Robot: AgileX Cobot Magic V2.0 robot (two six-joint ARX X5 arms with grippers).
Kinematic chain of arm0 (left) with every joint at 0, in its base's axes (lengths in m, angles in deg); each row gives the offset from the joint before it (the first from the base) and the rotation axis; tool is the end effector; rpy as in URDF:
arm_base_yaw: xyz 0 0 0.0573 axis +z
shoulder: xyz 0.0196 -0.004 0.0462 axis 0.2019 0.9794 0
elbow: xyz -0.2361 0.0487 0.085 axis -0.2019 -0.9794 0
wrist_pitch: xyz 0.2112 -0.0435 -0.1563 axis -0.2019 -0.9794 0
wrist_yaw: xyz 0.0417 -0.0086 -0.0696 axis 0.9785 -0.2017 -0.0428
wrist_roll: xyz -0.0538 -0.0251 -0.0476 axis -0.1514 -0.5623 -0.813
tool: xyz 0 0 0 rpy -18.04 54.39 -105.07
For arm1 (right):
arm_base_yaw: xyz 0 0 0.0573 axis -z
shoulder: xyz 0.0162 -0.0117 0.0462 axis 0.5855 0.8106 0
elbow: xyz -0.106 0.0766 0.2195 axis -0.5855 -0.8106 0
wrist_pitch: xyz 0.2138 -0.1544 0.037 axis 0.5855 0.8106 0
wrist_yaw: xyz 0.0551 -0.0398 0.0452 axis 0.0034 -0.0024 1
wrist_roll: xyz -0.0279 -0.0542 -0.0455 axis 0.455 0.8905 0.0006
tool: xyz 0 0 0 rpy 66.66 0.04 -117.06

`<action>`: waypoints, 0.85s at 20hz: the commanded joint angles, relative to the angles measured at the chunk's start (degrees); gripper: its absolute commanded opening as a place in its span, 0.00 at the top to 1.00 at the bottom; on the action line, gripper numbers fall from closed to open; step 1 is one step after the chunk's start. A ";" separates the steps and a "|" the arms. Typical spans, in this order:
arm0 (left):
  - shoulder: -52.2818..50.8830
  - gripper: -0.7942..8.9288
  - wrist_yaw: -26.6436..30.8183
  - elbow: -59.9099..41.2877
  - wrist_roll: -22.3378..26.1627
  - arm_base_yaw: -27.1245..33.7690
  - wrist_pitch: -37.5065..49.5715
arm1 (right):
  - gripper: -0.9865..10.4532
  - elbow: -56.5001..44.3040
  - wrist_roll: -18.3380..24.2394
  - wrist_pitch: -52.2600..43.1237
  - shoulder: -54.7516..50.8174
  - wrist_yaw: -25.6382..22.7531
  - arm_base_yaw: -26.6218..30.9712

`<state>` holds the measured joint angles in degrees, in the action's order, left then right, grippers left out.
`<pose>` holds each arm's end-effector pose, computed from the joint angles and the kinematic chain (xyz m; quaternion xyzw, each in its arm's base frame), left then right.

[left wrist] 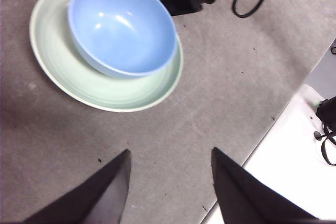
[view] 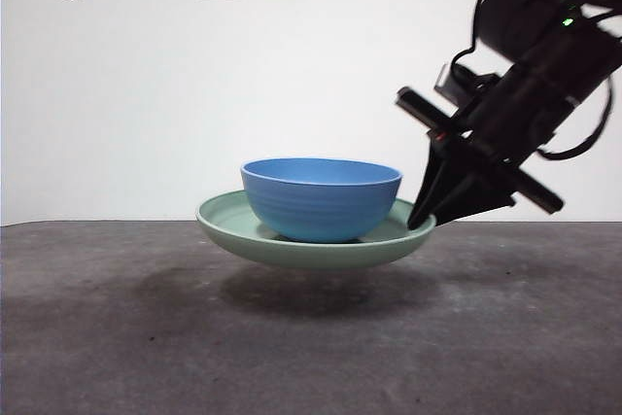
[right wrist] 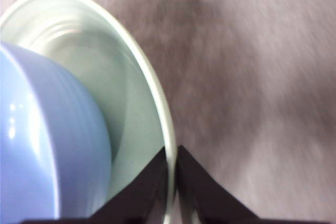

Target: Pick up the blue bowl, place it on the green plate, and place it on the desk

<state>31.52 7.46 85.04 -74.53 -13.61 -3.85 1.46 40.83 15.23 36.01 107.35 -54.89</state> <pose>0.1705 -0.1120 0.2999 0.0029 0.3586 -0.4231 0.8321 0.3317 0.1430 0.1450 0.2141 0.4896 0.2440 0.8093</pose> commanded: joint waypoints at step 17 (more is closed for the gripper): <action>0.35 0.66 -0.31 0.42 0.66 -0.26 0.59 | 0.78 5.57 -1.36 1.88 9.03 -2.05 -0.77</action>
<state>31.52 7.46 85.04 -74.53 -13.61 -3.85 5.81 39.63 17.39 44.38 105.43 -55.31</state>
